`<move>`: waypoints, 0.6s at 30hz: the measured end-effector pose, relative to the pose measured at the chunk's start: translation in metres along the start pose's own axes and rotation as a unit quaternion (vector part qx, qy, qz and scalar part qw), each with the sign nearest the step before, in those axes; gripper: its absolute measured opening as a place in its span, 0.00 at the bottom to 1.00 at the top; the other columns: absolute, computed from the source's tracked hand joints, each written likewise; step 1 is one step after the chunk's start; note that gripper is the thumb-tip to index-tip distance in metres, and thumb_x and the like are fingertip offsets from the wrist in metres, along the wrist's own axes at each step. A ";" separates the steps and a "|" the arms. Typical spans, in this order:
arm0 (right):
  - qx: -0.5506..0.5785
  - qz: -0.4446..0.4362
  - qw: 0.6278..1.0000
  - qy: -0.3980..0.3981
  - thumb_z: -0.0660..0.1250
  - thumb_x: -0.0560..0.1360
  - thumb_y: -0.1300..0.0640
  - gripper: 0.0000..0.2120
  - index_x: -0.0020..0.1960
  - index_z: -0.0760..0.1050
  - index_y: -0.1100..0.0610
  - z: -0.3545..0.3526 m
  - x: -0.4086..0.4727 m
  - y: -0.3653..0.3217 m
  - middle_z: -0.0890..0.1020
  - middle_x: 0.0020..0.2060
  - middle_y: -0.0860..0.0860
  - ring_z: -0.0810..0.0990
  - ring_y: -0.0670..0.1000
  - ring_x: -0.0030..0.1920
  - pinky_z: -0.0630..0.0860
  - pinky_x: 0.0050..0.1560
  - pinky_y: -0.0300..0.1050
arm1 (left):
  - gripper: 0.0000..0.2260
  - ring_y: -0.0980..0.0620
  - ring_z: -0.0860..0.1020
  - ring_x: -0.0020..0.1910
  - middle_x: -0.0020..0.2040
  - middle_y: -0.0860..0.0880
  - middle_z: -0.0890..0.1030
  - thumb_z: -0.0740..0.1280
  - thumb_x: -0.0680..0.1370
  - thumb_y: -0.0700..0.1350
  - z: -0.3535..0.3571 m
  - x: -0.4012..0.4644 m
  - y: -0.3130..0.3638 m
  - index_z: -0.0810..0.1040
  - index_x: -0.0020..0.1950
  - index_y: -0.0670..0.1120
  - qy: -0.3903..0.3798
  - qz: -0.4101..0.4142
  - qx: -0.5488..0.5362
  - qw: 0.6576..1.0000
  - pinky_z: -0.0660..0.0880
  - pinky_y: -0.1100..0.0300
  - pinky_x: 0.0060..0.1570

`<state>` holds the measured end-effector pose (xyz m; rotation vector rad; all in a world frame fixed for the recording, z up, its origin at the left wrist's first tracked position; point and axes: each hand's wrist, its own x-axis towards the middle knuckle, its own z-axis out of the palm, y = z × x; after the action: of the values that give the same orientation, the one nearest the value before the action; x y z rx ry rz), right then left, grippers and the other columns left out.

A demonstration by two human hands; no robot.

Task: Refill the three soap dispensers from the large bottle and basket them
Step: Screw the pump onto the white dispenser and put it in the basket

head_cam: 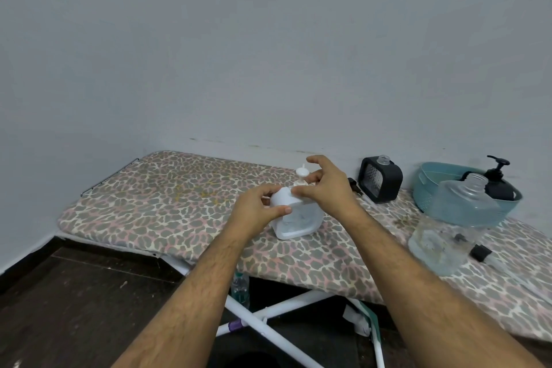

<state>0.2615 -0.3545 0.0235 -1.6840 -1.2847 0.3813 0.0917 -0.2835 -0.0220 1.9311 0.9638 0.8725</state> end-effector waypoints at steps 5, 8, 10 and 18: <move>0.081 0.030 0.990 -0.114 0.75 0.72 0.60 0.43 0.79 0.56 0.46 -0.007 0.002 0.007 0.85 0.54 0.46 0.80 0.46 0.59 0.72 0.68 0.53 | 0.26 0.57 0.79 0.53 0.58 0.55 0.81 0.79 0.68 0.49 0.000 0.001 -0.001 0.79 0.65 0.50 -0.002 0.000 0.005 1.000 0.77 0.57 0.53; 0.105 0.037 0.984 -0.140 0.74 0.73 0.61 0.43 0.80 0.53 0.48 -0.011 0.003 0.011 0.85 0.54 0.44 0.80 0.48 0.62 0.69 0.70 0.58 | 0.26 0.57 0.79 0.53 0.58 0.55 0.81 0.79 0.68 0.49 0.000 0.001 -0.002 0.79 0.65 0.50 -0.003 0.001 0.005 1.000 0.77 0.59 0.53; 0.102 0.038 0.984 -0.142 0.75 0.73 0.60 0.43 0.80 0.54 0.48 -0.010 0.003 0.012 0.86 0.53 0.44 0.79 0.49 0.62 0.68 0.71 0.59 | 0.26 0.57 0.79 0.53 0.58 0.55 0.81 0.79 0.68 0.49 0.000 0.002 -0.002 0.79 0.65 0.50 -0.005 0.001 0.008 1.000 0.76 0.60 0.51; 0.023 0.009 1.000 -0.011 0.77 0.67 0.50 0.34 0.69 0.68 0.42 0.006 -0.005 0.012 0.82 0.50 0.42 0.79 0.48 0.60 0.74 0.64 0.55 | 0.25 0.57 0.79 0.52 0.56 0.55 0.81 0.79 0.69 0.49 0.000 0.003 -0.001 0.79 0.64 0.50 -0.001 0.000 0.012 1.000 0.78 0.57 0.53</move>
<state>0.2622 -0.3563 0.0093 -1.6585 -1.2683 0.4367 0.0933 -0.2808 -0.0222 1.9518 0.9777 0.8609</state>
